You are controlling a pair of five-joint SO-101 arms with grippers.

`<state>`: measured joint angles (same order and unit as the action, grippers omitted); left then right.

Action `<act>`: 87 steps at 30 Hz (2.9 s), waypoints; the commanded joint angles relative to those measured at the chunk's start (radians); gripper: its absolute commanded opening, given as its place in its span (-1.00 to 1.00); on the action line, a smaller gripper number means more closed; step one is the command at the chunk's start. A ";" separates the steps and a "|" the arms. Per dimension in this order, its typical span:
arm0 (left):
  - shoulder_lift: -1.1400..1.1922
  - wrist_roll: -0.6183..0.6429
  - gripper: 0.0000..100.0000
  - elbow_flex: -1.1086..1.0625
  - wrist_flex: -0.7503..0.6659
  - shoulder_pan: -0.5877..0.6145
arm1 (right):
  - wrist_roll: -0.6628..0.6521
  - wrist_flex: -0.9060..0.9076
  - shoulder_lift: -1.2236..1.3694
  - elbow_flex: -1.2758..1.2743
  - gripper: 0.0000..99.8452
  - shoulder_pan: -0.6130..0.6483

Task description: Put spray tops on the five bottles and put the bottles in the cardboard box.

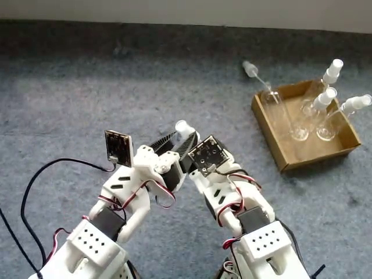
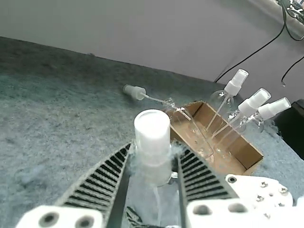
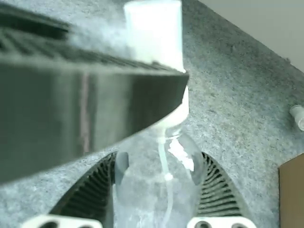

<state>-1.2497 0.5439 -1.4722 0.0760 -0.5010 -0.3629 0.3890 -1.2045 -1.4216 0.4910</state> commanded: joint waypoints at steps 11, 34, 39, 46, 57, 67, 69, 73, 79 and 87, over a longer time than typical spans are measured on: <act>-0.016 -0.009 -0.99 0.064 0.057 0.002 | -0.002 -0.002 -0.236 0.056 -0.83 0.010; -0.016 -0.164 -0.99 0.179 0.416 -0.102 | -0.035 0.001 -0.288 -0.013 -0.83 0.008; -0.016 -0.164 -0.98 0.189 0.437 -0.105 | -0.046 0.001 -0.288 -0.016 -0.83 0.007; -0.018 -0.164 -0.54 0.186 0.439 -0.101 | -0.046 -0.004 -0.291 -0.079 -0.83 0.005; -0.028 -0.164 -0.45 0.188 0.442 -0.056 | -0.046 -0.005 -0.291 -0.084 -0.83 -0.019; -0.067 -0.163 -0.45 0.245 0.563 -0.070 | 0.031 -0.007 -0.285 -0.076 -0.83 -0.122; -0.110 -0.163 -0.45 0.260 0.611 -0.070 | 0.034 -0.007 -0.285 -0.076 -0.83 -0.128; -0.206 -0.164 -0.46 0.268 0.660 -0.062 | 0.041 -0.007 -0.285 -0.076 -0.83 -0.206; -0.343 -0.172 -0.89 0.269 0.721 -0.059 | 0.101 -0.001 -0.285 -0.047 -0.83 -0.332; -0.398 -0.207 -1.00 0.259 0.787 0.108 | 0.107 0.157 -0.280 0.214 -0.83 -0.407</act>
<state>-1.6303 0.3491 -1.2605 0.8186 -0.4887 -0.2647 0.4841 -1.4714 -1.3679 0.1074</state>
